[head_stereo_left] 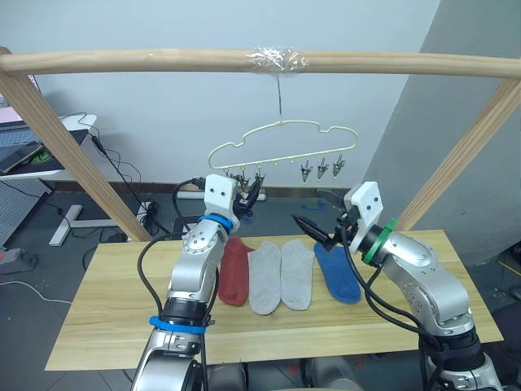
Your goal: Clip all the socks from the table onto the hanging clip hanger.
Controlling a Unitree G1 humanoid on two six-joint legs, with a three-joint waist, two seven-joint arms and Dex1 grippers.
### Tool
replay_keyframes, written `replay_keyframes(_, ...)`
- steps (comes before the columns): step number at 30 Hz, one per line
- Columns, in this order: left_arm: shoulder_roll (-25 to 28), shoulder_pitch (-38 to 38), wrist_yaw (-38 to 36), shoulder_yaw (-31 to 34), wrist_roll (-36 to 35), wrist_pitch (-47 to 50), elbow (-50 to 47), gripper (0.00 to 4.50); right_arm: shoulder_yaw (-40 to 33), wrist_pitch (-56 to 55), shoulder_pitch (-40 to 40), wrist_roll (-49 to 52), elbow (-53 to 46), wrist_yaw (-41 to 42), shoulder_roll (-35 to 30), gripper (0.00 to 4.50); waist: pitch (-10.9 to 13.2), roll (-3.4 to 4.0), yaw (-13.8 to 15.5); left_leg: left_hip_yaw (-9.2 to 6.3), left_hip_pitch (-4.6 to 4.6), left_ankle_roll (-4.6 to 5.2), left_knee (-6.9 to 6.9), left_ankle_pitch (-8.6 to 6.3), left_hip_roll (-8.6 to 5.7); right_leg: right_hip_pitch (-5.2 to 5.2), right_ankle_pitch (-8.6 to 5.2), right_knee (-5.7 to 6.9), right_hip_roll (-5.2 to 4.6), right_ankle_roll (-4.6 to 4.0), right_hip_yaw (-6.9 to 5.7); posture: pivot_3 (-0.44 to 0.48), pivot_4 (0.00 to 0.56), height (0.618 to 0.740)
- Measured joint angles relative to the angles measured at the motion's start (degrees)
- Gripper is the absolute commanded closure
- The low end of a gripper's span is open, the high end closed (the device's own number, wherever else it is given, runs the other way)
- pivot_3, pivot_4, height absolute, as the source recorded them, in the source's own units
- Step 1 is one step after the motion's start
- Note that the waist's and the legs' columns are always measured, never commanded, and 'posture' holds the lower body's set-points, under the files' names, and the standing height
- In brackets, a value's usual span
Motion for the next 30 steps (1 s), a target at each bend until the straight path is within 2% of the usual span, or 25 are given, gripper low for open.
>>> replay_keyframes(13, 0.43, 0.08, -0.01, 0.78, 0.6, -0.01, -0.01, 1.81, 0.0, 0.0, 0.11, 0.02, 0.0, 0.01, -0.01, 0.0, 0.0, 0.0, -0.08, 0.0, 0.0, 0.0, 0.0, 0.0, 0.0, 0.0, 0.0, 0.0, 0.0, 0.0, 0.0, -0.168, 0.103, 0.74)
replay_keyframes(16, 0.43, 0.08, -0.03, 0.98, 0.65, -0.01, -0.01, 2.32, 0.0, 0.0, 0.11, 0.02, 0.0, 0.01, -0.01, 0.0, 0.0, 0.0, -0.09, 0.0, 0.0, 0.0, 0.0, 0.0, 0.0, 0.0, 0.0, 0.0, 0.0, 0.0, 0.0, -0.168, 0.103, 0.74)
replay_keyframes(30, 0.42, 0.1, 0.58, 1.23, 0.84, -0.07, -0.02, 2.32, 0.01, 0.0, 0.38, 0.02, 0.0, 0.01, -0.01, 0.0, 0.0, 0.0, -0.09, 0.0, 0.0, 0.0, 0.0, 0.0, 0.0, 0.0, 0.0, 0.0, 0.0, 0.0, 0.0, -0.169, 0.105, 0.74)
